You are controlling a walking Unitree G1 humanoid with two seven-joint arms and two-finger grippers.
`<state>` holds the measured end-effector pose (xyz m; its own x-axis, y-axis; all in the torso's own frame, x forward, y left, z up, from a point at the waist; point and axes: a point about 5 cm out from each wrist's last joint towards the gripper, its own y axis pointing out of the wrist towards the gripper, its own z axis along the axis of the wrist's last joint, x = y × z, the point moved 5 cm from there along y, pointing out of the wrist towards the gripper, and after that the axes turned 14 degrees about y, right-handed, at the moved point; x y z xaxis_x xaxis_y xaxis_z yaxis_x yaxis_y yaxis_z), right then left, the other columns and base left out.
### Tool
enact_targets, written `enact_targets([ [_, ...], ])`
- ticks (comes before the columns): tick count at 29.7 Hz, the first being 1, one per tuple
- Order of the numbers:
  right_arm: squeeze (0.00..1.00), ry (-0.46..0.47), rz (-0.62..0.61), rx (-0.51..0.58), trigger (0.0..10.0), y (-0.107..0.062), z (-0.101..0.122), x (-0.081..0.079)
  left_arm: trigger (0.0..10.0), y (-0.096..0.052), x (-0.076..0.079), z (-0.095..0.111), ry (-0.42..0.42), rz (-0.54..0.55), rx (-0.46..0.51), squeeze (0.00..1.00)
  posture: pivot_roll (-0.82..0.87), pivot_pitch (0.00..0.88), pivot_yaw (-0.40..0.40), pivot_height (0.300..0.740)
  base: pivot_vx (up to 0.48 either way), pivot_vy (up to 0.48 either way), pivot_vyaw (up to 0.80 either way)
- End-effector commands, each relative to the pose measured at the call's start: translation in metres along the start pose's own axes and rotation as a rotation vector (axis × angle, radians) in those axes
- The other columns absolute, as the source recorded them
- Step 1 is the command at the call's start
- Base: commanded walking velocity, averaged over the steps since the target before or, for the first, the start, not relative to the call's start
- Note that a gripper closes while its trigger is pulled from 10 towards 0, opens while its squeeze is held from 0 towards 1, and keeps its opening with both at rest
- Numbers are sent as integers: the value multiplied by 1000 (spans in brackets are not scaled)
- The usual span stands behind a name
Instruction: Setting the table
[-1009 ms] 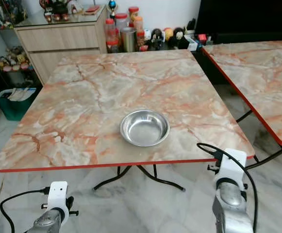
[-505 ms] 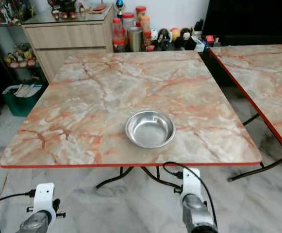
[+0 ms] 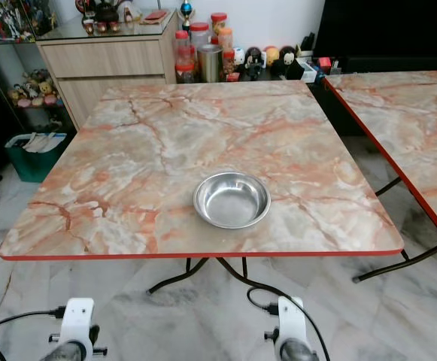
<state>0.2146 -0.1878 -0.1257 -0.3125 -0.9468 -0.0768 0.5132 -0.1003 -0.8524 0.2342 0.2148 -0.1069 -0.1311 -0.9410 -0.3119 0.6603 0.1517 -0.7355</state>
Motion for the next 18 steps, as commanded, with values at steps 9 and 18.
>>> enact_targets([
  [9,0,5,55,76,10000,-1,10,-7,10000,0,-2,-5,43,18,-36,0,-41,0,55,740,0,-424,0],
  [18,0,-139,23,24,10000,-4,-18,12,10000,-4,8,-18,71,9,-72,0,-71,0,53,740,0,-369,0],
])
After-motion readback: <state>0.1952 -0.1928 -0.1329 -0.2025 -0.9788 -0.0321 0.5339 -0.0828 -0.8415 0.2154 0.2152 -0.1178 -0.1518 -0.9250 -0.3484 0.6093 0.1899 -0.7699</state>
